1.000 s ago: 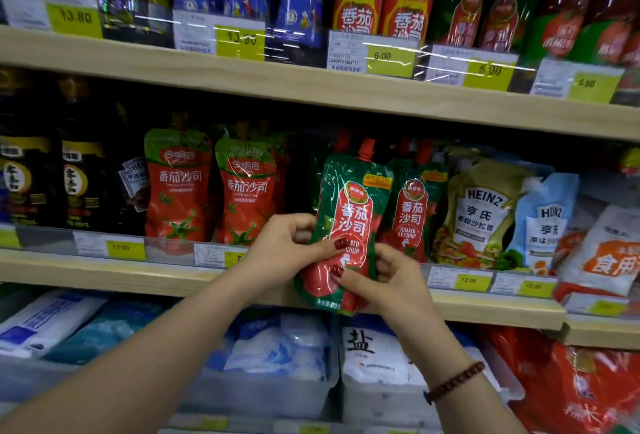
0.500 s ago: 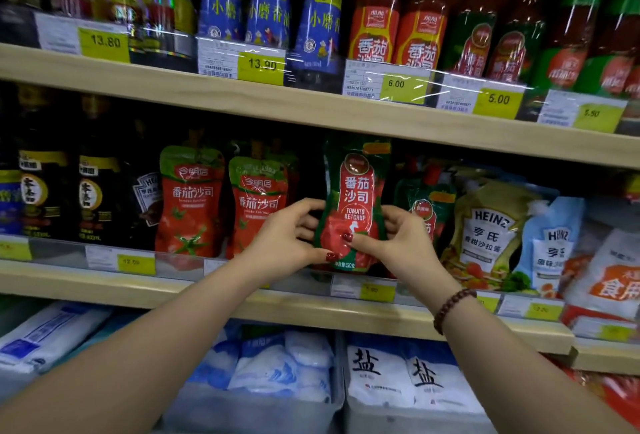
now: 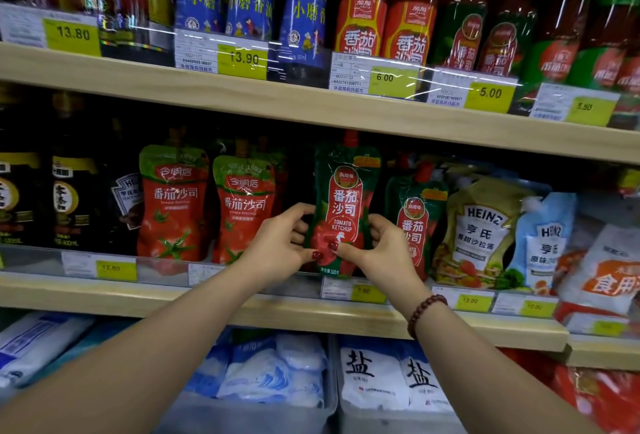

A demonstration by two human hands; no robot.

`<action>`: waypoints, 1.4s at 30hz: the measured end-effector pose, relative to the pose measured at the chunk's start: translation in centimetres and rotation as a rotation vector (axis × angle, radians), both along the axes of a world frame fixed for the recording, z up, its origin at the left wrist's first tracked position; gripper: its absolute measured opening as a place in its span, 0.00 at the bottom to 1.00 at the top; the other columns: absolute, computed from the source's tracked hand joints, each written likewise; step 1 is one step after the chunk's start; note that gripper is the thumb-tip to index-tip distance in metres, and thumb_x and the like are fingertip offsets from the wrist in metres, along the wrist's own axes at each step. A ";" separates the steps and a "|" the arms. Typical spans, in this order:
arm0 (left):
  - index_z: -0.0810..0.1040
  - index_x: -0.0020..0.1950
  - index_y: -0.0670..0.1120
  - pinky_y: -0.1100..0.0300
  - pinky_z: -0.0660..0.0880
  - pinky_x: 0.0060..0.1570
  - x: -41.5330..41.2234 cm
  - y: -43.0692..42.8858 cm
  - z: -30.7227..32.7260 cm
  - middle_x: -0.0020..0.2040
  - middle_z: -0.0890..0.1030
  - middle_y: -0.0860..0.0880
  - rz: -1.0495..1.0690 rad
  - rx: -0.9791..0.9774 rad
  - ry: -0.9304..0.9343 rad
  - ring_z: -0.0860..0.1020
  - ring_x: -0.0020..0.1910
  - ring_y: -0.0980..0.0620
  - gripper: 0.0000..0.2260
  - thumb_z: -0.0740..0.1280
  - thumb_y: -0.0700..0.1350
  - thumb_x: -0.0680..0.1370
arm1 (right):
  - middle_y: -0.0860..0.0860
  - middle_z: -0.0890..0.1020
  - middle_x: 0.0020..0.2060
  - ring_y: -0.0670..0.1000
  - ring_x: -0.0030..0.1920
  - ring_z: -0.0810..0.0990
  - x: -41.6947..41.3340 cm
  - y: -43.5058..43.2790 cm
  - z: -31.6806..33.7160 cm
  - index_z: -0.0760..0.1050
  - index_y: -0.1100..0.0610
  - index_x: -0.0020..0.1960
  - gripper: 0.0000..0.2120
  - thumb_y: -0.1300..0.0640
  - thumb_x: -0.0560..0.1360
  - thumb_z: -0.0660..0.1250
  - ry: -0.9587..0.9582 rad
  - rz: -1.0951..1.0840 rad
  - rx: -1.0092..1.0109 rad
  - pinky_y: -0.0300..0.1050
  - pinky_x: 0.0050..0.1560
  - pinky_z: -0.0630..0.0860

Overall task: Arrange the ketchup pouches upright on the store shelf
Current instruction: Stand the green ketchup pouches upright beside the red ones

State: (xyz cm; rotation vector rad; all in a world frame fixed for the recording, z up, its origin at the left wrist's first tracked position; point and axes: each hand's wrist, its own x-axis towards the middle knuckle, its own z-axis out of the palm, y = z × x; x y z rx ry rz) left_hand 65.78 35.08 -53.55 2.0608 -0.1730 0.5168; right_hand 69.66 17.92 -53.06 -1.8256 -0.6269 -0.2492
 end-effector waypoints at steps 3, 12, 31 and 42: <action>0.68 0.66 0.49 0.59 0.79 0.46 0.3 -0.2 0.1 0.48 0.76 0.49 0.039 0.001 -0.003 0.79 0.48 0.50 0.30 0.72 0.32 0.68 | 0.45 0.81 0.47 0.41 0.46 0.80 0.5 0.4 -0.1 0.74 0.52 0.53 0.19 0.56 0.65 0.76 -0.020 -0.031 -0.038 0.36 0.43 0.79; 0.69 0.63 0.48 0.64 0.76 0.38 0.7 -0.9 -1.4 0.44 0.77 0.47 0.134 0.106 0.050 0.79 0.41 0.50 0.25 0.73 0.36 0.69 | 0.42 0.78 0.43 0.39 0.43 0.78 1.2 0.5 -1.3 0.69 0.50 0.51 0.19 0.57 0.67 0.75 0.040 -0.019 -0.202 0.36 0.43 0.77; 0.76 0.43 0.58 0.58 0.80 0.37 -1.1 -0.1 -1.8 0.29 0.83 0.55 0.210 0.093 0.037 0.81 0.29 0.59 0.13 0.72 0.40 0.71 | 0.33 0.72 0.37 0.37 0.40 0.74 -1.7 -1.0 -2.1 0.72 0.52 0.64 0.27 0.48 0.67 0.73 -0.046 -0.191 -0.323 0.38 0.44 0.74; 0.77 0.39 0.55 0.56 0.80 0.39 -0.7 -0.3 -2.3 0.30 0.83 0.55 0.232 0.009 0.077 0.83 0.30 0.55 0.12 0.72 0.37 0.71 | 0.44 0.81 0.49 0.45 0.47 0.80 -1.8 -1.5 -2.8 0.72 0.52 0.64 0.26 0.45 0.68 0.71 -0.095 -0.200 -0.289 0.47 0.48 0.79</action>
